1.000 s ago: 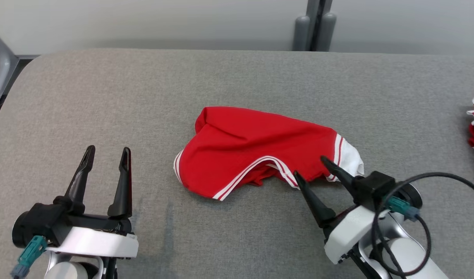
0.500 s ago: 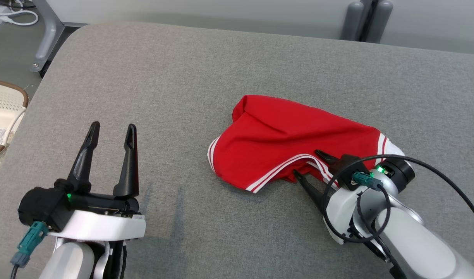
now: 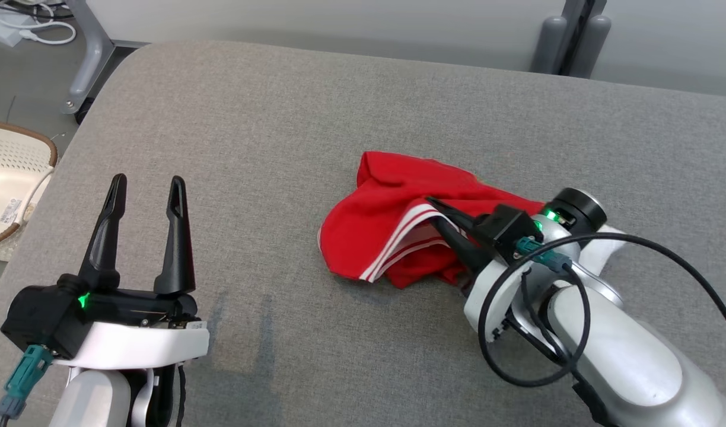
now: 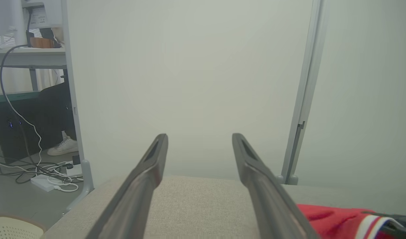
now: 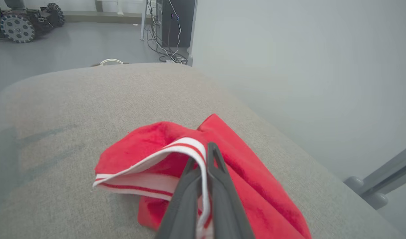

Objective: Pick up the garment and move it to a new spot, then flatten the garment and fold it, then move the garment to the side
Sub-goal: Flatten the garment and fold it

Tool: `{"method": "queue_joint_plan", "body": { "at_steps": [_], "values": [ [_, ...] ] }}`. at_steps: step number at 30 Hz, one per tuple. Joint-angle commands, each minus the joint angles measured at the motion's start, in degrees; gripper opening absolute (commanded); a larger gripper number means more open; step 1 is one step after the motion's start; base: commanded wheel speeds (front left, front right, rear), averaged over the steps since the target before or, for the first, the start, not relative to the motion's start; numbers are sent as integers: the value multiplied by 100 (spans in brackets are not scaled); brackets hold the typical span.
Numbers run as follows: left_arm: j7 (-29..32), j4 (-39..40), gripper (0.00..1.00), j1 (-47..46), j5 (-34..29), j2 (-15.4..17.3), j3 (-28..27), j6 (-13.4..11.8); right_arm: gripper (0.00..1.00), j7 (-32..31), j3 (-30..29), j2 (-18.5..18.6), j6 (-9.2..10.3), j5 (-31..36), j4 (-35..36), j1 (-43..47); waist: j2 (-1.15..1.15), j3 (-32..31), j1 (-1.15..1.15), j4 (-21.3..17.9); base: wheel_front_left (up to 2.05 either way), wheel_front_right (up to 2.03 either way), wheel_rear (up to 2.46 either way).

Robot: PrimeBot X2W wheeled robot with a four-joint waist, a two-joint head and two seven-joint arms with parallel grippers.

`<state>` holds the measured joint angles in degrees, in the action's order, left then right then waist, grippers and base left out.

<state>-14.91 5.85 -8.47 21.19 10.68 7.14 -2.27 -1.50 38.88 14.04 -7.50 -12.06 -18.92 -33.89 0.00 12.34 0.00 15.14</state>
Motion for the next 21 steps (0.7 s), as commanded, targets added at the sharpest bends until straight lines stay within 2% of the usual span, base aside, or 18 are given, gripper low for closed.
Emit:
{"method": "queue_joint_plan", "body": {
  "at_steps": [1,9,14,16,17,21],
  "values": [
    [-15,-18,100,49,-61,-4,-83,57,0,40,54,-33,0,-29,242,-126,0,-29,0,-45,0,0,0],
    [-15,-120,100,230,-226,-112,-276,190,0,131,153,-284,0,-188,1366,-631,0,-165,0,-250,0,0,0],
    [-15,-128,100,348,-319,-98,-328,226,0,165,-657,-651,0,-331,1788,-662,0,-247,0,-495,0,0,0],
    [-15,-113,100,329,-326,-85,-324,235,0,187,-1120,-764,0,-401,1835,-436,0,-239,0,-587,0,0,0],
    [-15,-113,100,329,-326,-85,-324,235,0,187,-1120,-764,0,-401,1835,-436,0,-239,0,-587,0,0,0],
    [-15,-92,100,322,-343,-47,-294,267,0,134,-2089,-913,0,-543,1804,124,0,-149,0,-766,0,0,0]
  ]
}}
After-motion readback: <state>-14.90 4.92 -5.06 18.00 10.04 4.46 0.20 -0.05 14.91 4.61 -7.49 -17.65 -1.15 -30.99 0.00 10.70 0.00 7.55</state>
